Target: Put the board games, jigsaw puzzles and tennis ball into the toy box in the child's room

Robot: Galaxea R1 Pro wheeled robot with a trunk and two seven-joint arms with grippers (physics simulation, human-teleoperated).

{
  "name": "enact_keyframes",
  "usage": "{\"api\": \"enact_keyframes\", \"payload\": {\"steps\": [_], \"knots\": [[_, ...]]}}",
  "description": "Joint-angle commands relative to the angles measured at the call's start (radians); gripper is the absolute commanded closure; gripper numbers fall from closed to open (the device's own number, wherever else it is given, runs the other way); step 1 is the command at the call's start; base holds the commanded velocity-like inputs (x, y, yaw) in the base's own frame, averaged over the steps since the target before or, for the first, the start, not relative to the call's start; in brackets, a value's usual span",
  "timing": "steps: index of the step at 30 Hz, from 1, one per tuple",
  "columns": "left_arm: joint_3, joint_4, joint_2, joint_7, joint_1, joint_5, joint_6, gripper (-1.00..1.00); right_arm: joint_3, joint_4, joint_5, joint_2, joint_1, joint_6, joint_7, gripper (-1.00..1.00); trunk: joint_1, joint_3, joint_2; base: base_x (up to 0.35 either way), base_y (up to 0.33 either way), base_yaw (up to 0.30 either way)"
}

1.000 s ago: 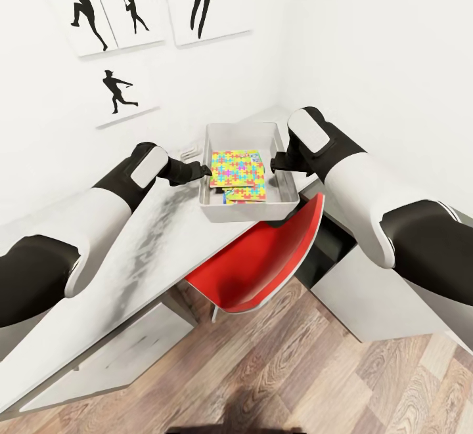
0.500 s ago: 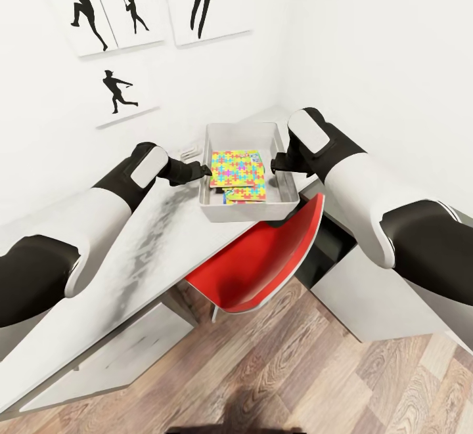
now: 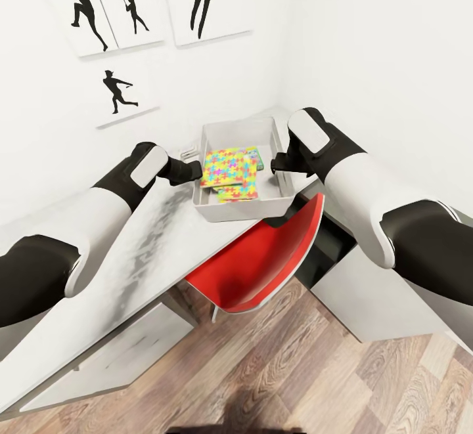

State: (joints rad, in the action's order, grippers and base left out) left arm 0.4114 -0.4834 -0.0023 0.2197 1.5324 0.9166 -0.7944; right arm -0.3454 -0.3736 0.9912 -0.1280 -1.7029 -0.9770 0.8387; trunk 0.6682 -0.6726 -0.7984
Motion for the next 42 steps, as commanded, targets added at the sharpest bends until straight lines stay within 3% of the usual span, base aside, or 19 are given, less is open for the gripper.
{"api": "enact_keyframes", "payload": {"steps": [1, 28, 38, 39, 42], "knots": [[0.007, 0.000, 0.001, 0.009, 0.000, 0.006, -0.003, 1.00, -0.007, -0.001, 0.010, 0.001, -0.001, -0.003, 0.008, -1.00, 0.000, -0.001, -0.001, 0.000, 0.000, 0.000], [0.007, 0.000, 0.000, 0.007, 0.000, 0.007, -0.005, 1.00, -0.007, 0.004, 0.010, 0.002, 0.019, -0.002, 0.008, -1.00, 0.000, -0.001, -0.001, 0.000, 0.000, 0.000], [0.007, -0.001, 0.000, 0.007, 0.000, 0.007, -0.006, 1.00, -0.007, 0.004, 0.010, 0.020, 0.029, -0.002, 0.008, -1.00, 0.000, -0.001, -0.001, 0.000, 0.000, 0.000], [0.007, -0.001, 0.000, 0.007, 0.000, 0.007, -0.006, 1.00, -0.007, 0.004, 0.010, 0.020, 0.029, -0.002, 0.008, 1.00, 0.000, -0.001, -0.001, 0.000, 0.000, 0.000], [0.007, -0.001, -0.001, 0.007, 0.000, 0.007, -0.006, 1.00, -0.007, 0.004, 0.010, 0.020, 0.029, -0.002, 0.008, 1.00, 0.000, -0.001, -0.001, 0.000, 0.000, 0.000]]}}
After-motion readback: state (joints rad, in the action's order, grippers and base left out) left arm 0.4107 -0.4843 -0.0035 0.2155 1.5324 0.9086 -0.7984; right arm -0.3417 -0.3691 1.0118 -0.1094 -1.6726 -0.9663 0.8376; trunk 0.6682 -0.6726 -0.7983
